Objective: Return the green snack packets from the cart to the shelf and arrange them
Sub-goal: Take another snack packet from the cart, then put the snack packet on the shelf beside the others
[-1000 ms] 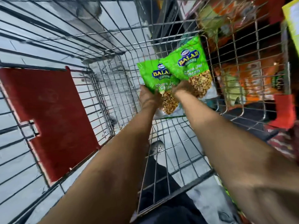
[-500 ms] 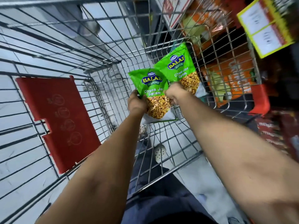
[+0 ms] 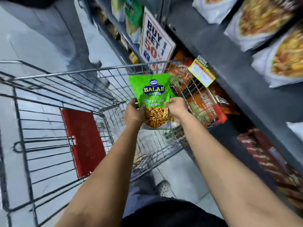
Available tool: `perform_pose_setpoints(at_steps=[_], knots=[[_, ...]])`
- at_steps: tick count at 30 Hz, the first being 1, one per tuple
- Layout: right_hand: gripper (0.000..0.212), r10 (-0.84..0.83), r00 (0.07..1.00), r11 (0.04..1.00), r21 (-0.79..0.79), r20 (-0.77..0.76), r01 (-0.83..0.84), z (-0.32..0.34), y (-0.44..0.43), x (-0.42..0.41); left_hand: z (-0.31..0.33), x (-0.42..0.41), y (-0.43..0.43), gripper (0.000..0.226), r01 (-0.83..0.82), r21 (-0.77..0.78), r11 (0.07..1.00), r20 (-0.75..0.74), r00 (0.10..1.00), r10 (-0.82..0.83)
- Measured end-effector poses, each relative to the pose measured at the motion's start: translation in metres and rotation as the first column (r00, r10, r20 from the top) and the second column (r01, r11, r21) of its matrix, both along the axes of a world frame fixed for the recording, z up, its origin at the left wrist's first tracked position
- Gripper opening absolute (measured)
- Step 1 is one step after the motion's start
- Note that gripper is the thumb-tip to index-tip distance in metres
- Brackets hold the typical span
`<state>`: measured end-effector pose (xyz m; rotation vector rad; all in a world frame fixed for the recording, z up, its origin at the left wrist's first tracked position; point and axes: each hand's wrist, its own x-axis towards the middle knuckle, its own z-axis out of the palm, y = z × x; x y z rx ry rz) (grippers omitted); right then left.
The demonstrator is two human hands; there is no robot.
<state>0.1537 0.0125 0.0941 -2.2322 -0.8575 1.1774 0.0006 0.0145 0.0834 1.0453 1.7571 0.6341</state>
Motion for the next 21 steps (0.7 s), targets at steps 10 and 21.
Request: perform_pose_setpoints(at_steps=[10,21], knots=[[0.03,-0.259,0.953,0.91,0.37,0.159,0.186,0.102,-0.094,0.112,0.106,0.109,-0.029,0.026,0.354,0.396,0.847,0.086,0.904,-0.418],[0.045,-0.657,0.71,0.693,0.575,0.255,0.435,0.193,-0.272,0.22,0.181,0.274,-0.138,0.028,0.618,0.572,0.539,0.072,0.617,-0.784]])
